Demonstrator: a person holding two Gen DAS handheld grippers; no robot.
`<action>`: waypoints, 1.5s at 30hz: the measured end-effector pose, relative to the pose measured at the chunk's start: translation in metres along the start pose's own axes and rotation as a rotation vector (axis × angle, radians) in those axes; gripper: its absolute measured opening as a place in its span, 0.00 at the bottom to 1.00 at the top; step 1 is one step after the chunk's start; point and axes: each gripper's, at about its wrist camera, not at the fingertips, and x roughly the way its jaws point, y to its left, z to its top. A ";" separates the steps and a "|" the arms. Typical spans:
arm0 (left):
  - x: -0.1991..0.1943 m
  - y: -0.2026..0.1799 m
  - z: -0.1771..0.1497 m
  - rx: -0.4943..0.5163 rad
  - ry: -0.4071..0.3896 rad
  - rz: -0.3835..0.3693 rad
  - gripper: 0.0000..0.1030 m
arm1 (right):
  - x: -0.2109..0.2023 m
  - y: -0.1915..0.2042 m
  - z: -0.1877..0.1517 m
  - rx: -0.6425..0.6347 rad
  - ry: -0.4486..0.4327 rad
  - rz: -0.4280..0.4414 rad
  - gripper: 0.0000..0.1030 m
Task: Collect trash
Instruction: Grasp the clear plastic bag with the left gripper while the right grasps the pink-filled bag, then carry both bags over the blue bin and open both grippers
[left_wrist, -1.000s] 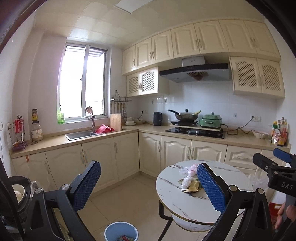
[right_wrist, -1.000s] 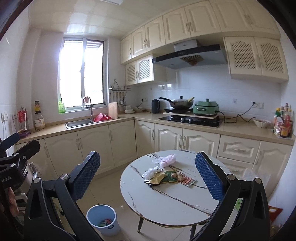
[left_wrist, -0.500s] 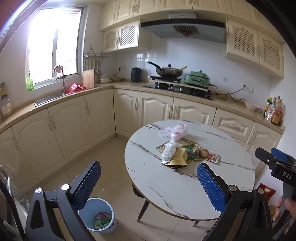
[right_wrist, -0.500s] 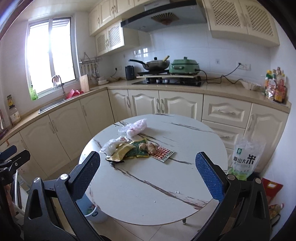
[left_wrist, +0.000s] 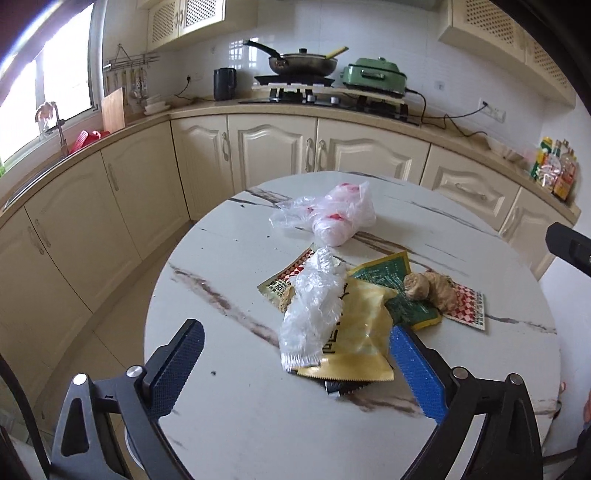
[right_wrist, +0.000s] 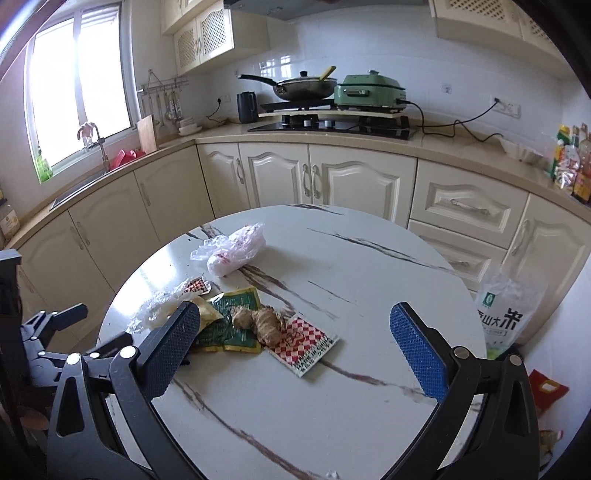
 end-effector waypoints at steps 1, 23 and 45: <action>0.012 0.004 0.010 0.001 0.010 -0.006 0.85 | 0.008 0.001 0.002 0.000 0.007 0.003 1.00; 0.049 0.122 0.060 -0.072 -0.110 0.035 0.15 | 0.226 0.058 0.044 0.149 0.295 0.102 1.00; -0.036 0.160 0.011 -0.158 -0.112 0.023 0.15 | 0.184 0.046 0.049 0.057 0.258 0.043 0.63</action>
